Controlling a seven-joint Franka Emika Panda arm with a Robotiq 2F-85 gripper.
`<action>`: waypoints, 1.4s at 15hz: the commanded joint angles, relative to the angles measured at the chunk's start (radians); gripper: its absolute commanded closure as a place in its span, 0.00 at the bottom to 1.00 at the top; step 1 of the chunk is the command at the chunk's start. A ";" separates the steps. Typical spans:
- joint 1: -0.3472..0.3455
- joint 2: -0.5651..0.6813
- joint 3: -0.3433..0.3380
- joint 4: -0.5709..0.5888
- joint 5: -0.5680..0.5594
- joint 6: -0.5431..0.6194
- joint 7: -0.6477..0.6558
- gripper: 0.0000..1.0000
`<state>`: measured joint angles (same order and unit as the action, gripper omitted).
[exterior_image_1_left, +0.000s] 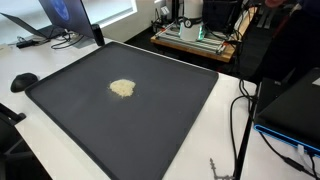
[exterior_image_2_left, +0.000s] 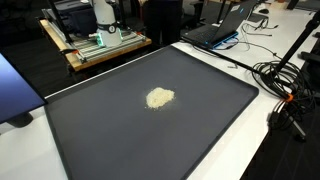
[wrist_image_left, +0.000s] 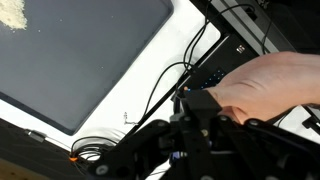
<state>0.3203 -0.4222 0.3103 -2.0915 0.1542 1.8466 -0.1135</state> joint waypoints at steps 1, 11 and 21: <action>0.018 0.002 -0.020 0.001 0.025 -0.015 -0.026 0.97; -0.083 0.031 -0.130 -0.010 -0.008 -0.115 0.017 0.97; -0.222 0.174 -0.183 0.110 -0.222 -0.149 0.095 0.88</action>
<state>0.0917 -0.2489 0.1321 -1.9839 -0.0667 1.7006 -0.0196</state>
